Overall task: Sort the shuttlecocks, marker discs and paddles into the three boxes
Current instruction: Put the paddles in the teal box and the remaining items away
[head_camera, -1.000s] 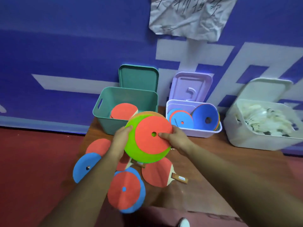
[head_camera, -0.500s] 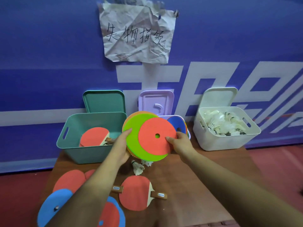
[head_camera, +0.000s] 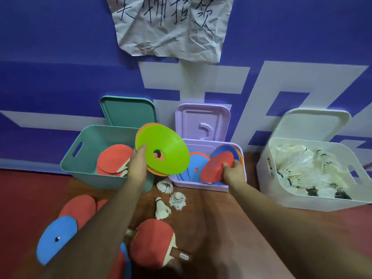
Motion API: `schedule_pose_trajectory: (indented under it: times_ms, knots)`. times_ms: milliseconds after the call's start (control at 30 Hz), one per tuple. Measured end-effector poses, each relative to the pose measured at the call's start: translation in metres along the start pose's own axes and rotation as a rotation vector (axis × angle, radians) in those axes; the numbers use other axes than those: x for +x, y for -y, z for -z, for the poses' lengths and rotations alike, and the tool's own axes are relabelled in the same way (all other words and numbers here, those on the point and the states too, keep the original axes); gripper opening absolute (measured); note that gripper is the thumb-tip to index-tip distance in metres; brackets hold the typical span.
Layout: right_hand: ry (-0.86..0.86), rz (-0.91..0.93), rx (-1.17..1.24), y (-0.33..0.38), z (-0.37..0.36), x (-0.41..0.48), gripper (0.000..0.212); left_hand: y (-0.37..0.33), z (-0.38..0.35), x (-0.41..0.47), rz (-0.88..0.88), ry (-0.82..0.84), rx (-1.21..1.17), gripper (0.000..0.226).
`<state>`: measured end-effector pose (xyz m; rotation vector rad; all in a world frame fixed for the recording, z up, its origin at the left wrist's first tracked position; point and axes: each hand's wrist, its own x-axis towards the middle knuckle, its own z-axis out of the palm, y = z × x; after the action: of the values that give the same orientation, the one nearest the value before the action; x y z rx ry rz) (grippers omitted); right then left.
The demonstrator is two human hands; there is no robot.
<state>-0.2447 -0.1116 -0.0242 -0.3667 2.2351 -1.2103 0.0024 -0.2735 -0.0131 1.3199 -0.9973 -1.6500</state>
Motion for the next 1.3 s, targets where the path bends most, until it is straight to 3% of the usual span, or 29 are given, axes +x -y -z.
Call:
schedule_pose_trajectory:
  times_ms: [67, 133, 200, 367, 433, 500, 600, 733, 900, 1067, 1133, 1233, 1300]
  knots:
    - [0.101, -0.013, -0.022, 0.002, -0.007, 0.01, 0.022, -0.001, -0.006, 0.006, 0.021, -0.05, -0.01, 0.064]
    - [0.14, -0.013, -0.135, 0.005, -0.013, 0.02, 0.038, -0.008, -0.022, -0.004, 0.053, -0.066, -0.027, 0.066]
    - [0.137, 0.067, -0.197, 0.014, -0.013, 0.028, 0.05, -0.013, -0.043, -0.018, 0.059, -0.037, -0.045, 0.052]
    - [0.422, 0.116, 0.003, 0.037, 0.01, 0.033, 0.031, 0.006, -0.091, -0.026, 0.181, 0.097, -0.063, 0.038]
    - [0.375, 0.166, -0.044, 0.035, 0.025, 0.043, 0.016, 0.018, -0.109, -0.027, 0.23, 0.174, -0.062, 0.036]
    - [0.333, 0.202, -0.05, 0.026, 0.042, 0.055, 0.022, 0.031, -0.125, -0.024, 0.226, 0.217, 0.017, 0.03]
    - [0.213, 0.241, -0.156, 0.008, 0.07, 0.066, 0.022, 0.049, -0.145, -0.019, 0.157, 0.239, 0.333, 0.013]
    - [0.167, 0.258, -0.179, -0.009, 0.091, 0.071, 0.017, 0.084, -0.165, 0.002, 0.038, 0.268, 0.628, 0.017]
    - [0.194, 0.354, -0.266, -0.02, 0.094, 0.071, 0.023, 0.12, -0.185, 0.019, -0.061, 0.153, 0.844, 0.031]
    - [0.143, 0.469, -0.35, -0.027, 0.078, 0.067, 0.025, 0.135, -0.203, 0.031, -0.099, 0.313, 0.919, 0.021]
    - [0.179, 0.461, -0.376, -0.034, 0.072, 0.067, 0.035, 0.137, -0.208, 0.03, 0.039, 0.388, 0.77, 0.01]
    - [0.24, 0.433, -0.432, -0.042, 0.065, 0.067, 0.054, 0.138, -0.21, 0.027, 0.288, 0.448, 0.507, 0.054]
    - [0.206, 0.408, -0.464, -0.044, 0.061, 0.069, 0.065, 0.137, -0.207, 0.023, 0.305, 0.508, 0.565, 0.091]
